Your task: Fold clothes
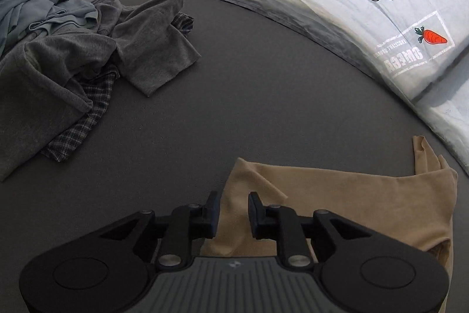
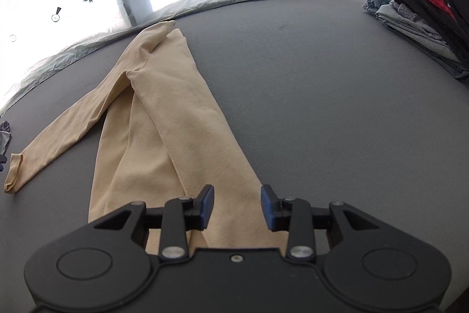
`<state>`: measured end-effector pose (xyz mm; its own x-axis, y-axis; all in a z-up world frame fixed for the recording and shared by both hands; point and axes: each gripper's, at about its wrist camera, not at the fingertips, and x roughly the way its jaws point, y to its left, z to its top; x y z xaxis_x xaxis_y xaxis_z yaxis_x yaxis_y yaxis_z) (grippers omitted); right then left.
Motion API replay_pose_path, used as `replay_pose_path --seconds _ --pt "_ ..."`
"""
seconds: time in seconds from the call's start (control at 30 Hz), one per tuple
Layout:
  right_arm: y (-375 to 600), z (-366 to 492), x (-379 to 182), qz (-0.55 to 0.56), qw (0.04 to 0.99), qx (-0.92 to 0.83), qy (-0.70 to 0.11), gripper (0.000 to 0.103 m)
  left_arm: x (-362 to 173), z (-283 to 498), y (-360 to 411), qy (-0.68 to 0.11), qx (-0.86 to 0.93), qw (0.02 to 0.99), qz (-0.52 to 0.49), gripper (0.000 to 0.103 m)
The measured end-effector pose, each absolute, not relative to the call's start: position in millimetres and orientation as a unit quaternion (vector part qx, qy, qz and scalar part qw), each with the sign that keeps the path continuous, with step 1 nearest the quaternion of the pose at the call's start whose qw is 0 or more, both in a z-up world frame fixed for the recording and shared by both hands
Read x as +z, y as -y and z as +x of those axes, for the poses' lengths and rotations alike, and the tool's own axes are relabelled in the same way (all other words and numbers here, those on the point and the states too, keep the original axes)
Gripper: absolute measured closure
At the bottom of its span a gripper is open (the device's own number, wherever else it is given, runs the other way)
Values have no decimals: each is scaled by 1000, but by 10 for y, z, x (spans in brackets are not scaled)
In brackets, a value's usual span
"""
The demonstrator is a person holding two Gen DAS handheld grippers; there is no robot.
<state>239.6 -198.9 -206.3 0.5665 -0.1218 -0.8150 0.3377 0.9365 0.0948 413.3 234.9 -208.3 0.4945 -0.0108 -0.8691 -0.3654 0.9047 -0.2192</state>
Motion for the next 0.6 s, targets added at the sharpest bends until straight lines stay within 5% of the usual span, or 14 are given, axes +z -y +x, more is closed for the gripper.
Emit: replay_pose_path --seconds 0.6 --pt "1759 2330 -2263 66 870 -75 -483 66 -2397 3411 -1687 -550 27 834 -40 31"
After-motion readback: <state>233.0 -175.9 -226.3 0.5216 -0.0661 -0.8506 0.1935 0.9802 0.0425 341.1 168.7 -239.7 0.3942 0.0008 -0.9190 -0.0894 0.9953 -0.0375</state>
